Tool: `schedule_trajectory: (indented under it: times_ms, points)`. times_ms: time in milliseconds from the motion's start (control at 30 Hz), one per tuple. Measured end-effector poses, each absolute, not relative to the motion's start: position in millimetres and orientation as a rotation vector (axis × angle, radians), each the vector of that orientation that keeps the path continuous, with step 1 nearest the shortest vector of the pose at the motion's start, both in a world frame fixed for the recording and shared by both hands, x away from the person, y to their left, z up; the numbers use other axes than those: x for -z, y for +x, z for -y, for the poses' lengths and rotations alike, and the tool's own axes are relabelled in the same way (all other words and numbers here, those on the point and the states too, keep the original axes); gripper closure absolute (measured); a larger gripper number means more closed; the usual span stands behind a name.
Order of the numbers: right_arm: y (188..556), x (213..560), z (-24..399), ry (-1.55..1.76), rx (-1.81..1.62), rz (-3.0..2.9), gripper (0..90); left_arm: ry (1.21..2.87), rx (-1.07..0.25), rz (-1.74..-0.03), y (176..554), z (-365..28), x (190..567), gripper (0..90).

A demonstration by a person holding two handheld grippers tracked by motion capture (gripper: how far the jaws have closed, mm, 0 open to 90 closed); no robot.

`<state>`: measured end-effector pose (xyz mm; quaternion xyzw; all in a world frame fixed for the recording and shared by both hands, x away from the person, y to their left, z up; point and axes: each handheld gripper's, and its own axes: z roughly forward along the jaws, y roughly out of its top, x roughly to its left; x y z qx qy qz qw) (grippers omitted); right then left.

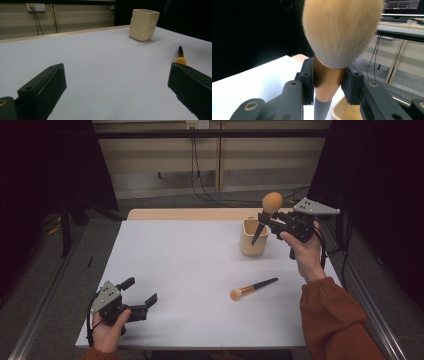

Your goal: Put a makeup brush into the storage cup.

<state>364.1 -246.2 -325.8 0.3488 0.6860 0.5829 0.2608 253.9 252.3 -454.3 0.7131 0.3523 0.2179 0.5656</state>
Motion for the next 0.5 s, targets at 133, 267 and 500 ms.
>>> schedule_trajectory:
  times_ms: [133,267,500]
  points:
    - [374,320,245,0.950,-1.548,-1.862,65.8,1.683,-0.516,-0.846,253,-253,455,1.8]
    - [382,313,244,0.946,-1.559,-1.841,65.8,1.686,-0.516,-0.839,253,-252,454,1.8]
    - [397,305,243,0.956,-1.537,-1.827,65.8,1.684,-0.522,-0.830,251,-251,453,2.5]
